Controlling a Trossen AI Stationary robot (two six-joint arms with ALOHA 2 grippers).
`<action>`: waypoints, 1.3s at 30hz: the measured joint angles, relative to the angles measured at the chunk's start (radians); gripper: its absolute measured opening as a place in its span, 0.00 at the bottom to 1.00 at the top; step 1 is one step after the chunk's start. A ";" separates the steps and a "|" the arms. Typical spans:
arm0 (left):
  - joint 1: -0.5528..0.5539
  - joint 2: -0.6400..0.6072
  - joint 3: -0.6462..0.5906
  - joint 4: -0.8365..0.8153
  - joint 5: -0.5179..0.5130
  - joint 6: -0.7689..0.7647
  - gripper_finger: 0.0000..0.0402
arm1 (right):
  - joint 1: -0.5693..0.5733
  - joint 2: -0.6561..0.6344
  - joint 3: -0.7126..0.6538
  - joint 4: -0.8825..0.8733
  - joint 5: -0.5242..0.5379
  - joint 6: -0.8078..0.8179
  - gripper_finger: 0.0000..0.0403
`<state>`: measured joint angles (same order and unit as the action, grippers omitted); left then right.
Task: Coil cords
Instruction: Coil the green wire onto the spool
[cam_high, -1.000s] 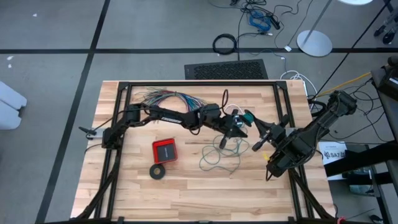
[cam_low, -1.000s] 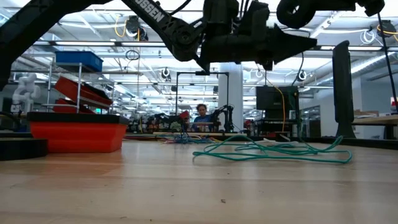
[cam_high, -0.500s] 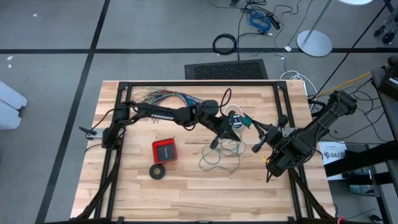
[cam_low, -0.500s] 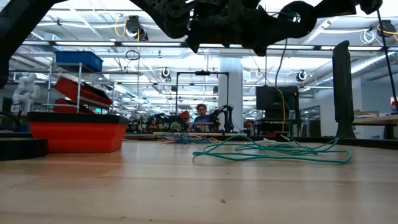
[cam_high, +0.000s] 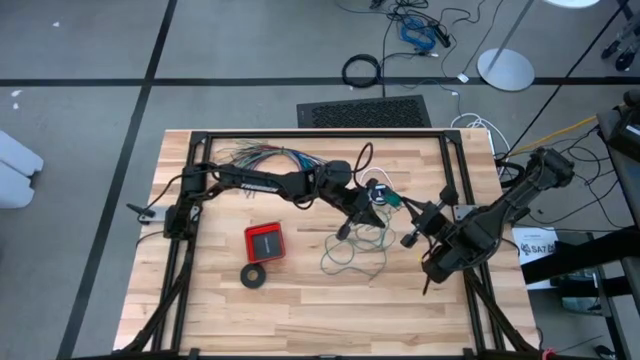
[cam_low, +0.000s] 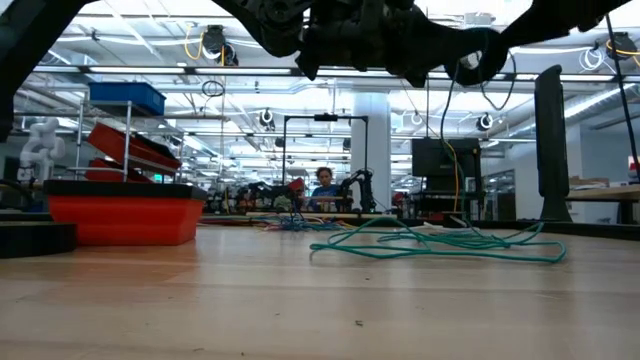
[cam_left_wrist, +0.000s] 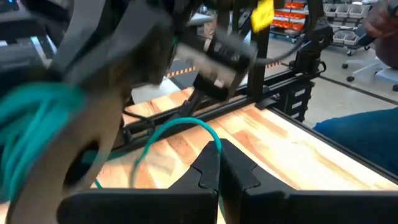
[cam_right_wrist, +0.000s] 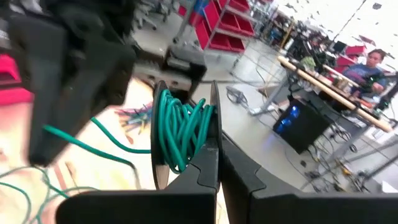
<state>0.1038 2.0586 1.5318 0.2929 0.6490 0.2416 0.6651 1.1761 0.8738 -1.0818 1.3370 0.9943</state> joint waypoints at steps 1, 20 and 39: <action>-0.002 0.000 0.000 0.006 -0.001 0.000 0.00 | -0.012 0.008 0.000 0.006 -0.010 -0.013 0.00; 0.077 -0.016 0.000 -0.277 -0.147 0.000 0.00 | 0.024 0.013 0.000 0.008 0.032 0.025 0.00; 0.106 -0.245 0.001 -0.578 -0.468 0.163 0.00 | 0.014 0.013 0.000 0.007 -0.026 0.008 0.00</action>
<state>0.2100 1.8132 1.5330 -0.2854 0.1813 0.4042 0.6796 1.1892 0.8738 -1.0752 1.3105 1.0023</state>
